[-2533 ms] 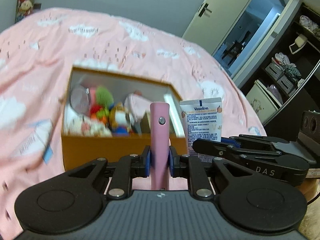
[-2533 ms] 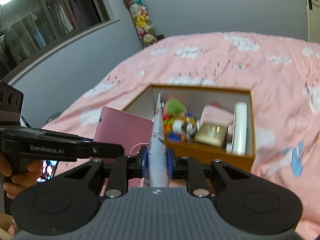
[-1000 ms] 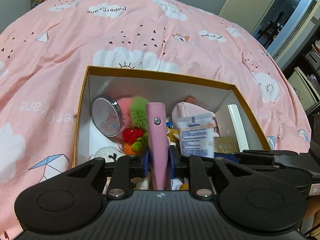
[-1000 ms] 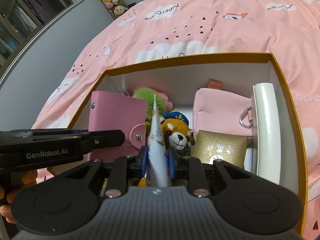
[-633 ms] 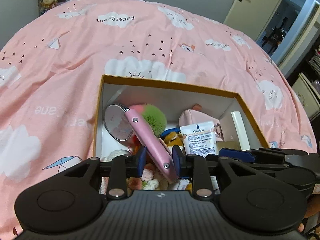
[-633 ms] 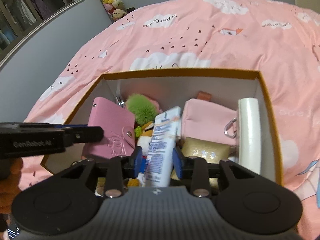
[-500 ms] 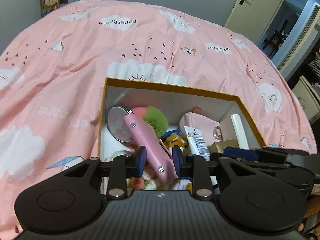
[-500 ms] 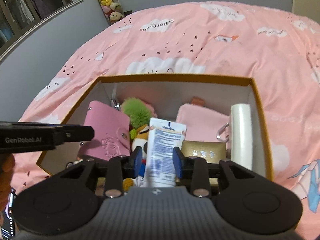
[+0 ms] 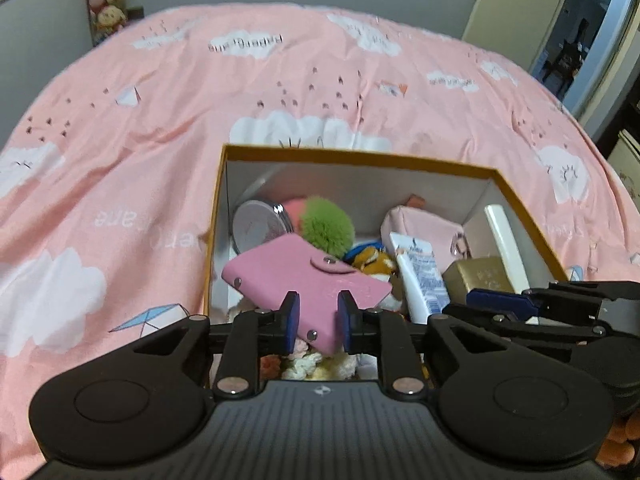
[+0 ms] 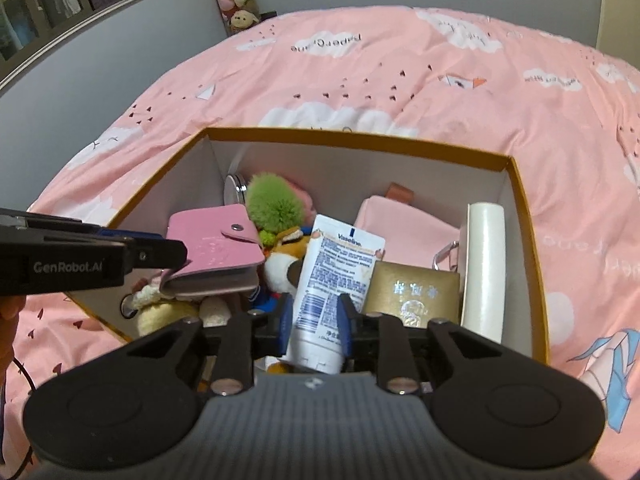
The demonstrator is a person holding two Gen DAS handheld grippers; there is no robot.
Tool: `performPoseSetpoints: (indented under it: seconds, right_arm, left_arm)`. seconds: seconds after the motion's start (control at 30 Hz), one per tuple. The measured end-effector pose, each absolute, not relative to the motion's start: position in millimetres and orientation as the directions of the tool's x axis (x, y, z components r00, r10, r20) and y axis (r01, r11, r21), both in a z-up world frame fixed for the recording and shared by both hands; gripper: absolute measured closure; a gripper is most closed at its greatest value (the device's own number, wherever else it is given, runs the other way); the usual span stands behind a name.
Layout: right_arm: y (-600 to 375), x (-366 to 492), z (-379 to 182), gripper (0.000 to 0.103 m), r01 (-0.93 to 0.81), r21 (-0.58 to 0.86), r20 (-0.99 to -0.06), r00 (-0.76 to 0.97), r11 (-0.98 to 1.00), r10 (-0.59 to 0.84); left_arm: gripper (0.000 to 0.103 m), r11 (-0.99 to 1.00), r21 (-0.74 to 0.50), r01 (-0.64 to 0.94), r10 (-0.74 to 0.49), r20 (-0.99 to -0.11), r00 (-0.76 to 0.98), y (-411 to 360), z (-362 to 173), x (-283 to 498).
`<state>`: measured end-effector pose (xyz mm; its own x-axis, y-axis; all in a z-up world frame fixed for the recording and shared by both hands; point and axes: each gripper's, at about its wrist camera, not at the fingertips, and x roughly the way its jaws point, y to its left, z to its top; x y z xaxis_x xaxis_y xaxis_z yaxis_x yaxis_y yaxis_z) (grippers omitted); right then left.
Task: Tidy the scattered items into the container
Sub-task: 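Lower the wallet and tube into the orange box and open both tools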
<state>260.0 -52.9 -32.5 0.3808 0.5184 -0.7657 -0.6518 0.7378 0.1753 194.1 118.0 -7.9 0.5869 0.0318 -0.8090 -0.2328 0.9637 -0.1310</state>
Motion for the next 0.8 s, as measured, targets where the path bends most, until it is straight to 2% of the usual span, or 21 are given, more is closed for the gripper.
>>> performPoseSetpoints:
  seconds: [0.13, 0.2, 0.3, 0.33, 0.37, 0.5, 0.57, 0.63, 0.8]
  right_arm:
    - [-56, 243, -24, 0.076, -0.673, 0.127, -0.731, 0.433, 0.729, 0.527]
    - [-59, 233, -20, 0.071, -0.676, 0.092, -0.709, 0.471, 0.731, 0.525]
    - [-65, 221, -11, 0.070, -0.669, 0.061, -0.674, 0.520, 0.741, 0.525]
    - [-68, 218, -7, 0.069, -0.663, 0.058, -0.661, 0.535, 0.747, 0.526]
    - [-71, 216, -3, 0.068, -0.656, 0.057, -0.648, 0.549, 0.753, 0.528]
    - [-85, 205, 16, 0.060, -0.623, 0.056, -0.588, 0.611, 0.780, 0.530]
    - [-91, 200, 24, 0.057, -0.604, 0.047, -0.559, 0.644, 0.796, 0.522]
    - [-97, 196, 29, 0.052, -0.586, 0.047, -0.534, 0.670, 0.809, 0.516]
    - [-109, 189, 28, 0.044, -0.556, 0.077, -0.521, 0.686, 0.828, 0.508]
  left_arm:
    - [0.076, 0.966, -0.103, -0.237, 0.081, -0.750, 0.656, 99, 3, 179]
    - [0.072, 0.969, -0.079, -0.233, 0.108, -0.715, 0.691, 87, 10, 172]
    - [0.065, 0.973, -0.050, -0.224, 0.135, -0.665, 0.735, 72, 22, 163]
    - [0.061, 0.973, -0.043, -0.226, 0.145, -0.646, 0.749, 68, 27, 160]
    - [0.049, 0.975, -0.032, -0.222, 0.154, -0.626, 0.765, 63, 32, 157]
    - [0.039, 0.973, 0.026, -0.230, 0.206, -0.545, 0.813, 48, 49, 145]
    - [0.027, 0.969, 0.044, -0.243, 0.230, -0.518, 0.824, 42, 54, 140]
    - [0.021, 0.967, 0.049, -0.249, 0.240, -0.494, 0.836, 37, 55, 135]
    - [0.019, 0.964, 0.014, -0.265, 0.242, -0.455, 0.857, 33, 44, 126]
